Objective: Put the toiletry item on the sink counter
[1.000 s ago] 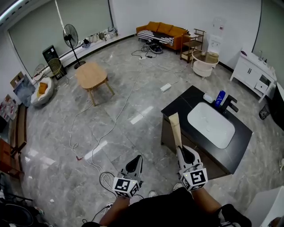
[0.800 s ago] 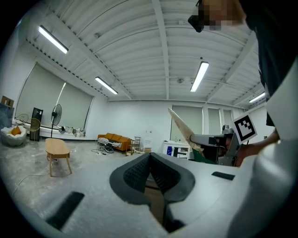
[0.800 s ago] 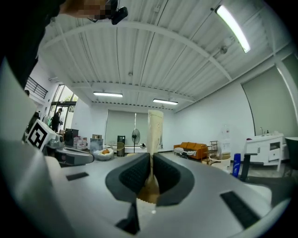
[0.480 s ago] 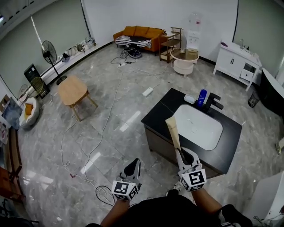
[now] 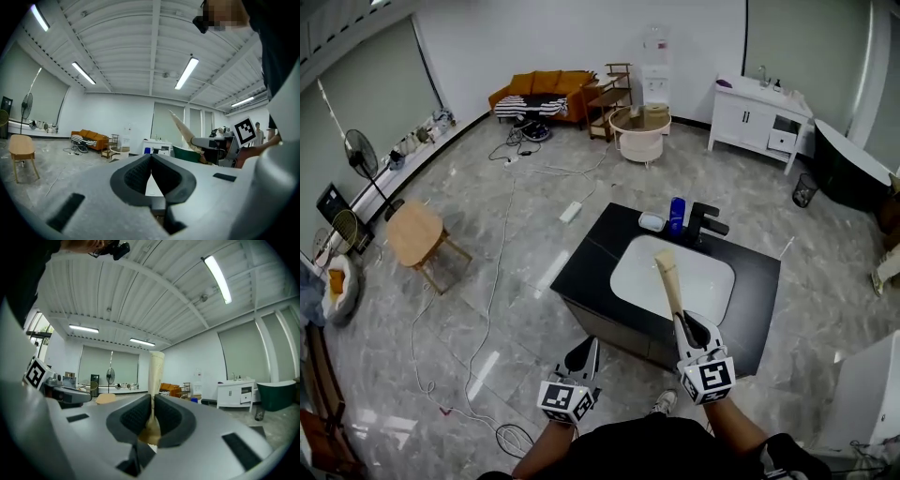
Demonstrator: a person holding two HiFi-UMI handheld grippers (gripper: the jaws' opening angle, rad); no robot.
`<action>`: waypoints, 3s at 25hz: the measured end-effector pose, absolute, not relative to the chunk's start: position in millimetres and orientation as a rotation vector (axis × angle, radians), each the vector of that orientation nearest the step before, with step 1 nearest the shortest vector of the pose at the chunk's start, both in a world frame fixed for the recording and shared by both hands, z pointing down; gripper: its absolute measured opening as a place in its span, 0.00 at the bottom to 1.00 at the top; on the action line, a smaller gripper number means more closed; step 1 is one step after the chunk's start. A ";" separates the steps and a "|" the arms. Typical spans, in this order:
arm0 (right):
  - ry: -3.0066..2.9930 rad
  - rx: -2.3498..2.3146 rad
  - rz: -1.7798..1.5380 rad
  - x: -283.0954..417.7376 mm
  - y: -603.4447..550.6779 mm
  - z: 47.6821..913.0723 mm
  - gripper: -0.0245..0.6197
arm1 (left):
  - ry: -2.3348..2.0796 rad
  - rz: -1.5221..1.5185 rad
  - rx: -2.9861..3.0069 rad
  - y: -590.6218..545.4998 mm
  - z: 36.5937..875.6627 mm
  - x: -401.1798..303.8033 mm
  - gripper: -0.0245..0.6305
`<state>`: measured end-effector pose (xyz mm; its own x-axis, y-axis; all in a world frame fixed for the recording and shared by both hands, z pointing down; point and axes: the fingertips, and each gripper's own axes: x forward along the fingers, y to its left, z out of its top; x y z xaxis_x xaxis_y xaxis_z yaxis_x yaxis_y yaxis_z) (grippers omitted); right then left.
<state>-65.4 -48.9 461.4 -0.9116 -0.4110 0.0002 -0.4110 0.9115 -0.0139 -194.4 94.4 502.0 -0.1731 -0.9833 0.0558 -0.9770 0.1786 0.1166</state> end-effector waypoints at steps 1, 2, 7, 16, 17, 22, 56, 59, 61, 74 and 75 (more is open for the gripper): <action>3.061 -0.686 -0.023 -59.2 -60.5 462.3 0.09 | -2.304 -0.076 1.963 80.0 500.5 -190.8 0.06; 3.055 -0.710 -0.017 -53.1 -71.8 463.2 0.09 | -2.290 -0.074 1.987 66.0 498.8 -187.0 0.06; 3.021 -0.837 -0.029 -22.6 -117.8 464.2 0.10 | -2.208 -0.066 2.084 6.4 494.3 -166.2 0.06; 2.966 -0.996 -0.022 31.6 -181.6 469.6 0.09 | -2.075 -0.069 2.182 -70.9 499.1 -128.8 0.06; 2.962 -1.015 -0.027 35.5 -184.9 470.4 0.09 | -2.065 -0.068 2.189 -76.2 499.7 -126.6 0.06; 2.938 -1.132 0.009 54.4 -201.3 471.3 0.09 | -2.031 -0.057 2.221 -102.1 503.7 -121.1 0.06; 2.556 -2.091 -0.219 153.8 -253.8 547.6 0.09 | -1.284 0.100 2.622 -256.5 555.3 -74.5 0.06; 2.574 -2.115 -0.266 153.1 -259.6 563.4 0.09 | -1.282 0.112 2.614 -261.4 561.0 -76.9 0.06; 2.590 -2.133 -0.297 154.4 -262.7 575.4 0.10 | -1.276 0.116 2.608 -262.7 565.2 -76.7 0.06; 2.749 -2.223 -0.560 156.0 -271.6 676.6 0.10 | -1.301 0.146 2.573 -263.5 576.3 -88.2 0.06; 2.758 -2.232 -0.580 156.5 -272.2 683.0 0.10 | -1.303 0.148 2.570 -263.2 576.8 -88.9 0.06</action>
<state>156.5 -272.2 683.0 -0.1673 -0.8337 0.5262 -0.9750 0.2189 0.0369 -88.9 -263.2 576.8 0.5936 -0.7784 0.2044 -0.8044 -0.5661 0.1801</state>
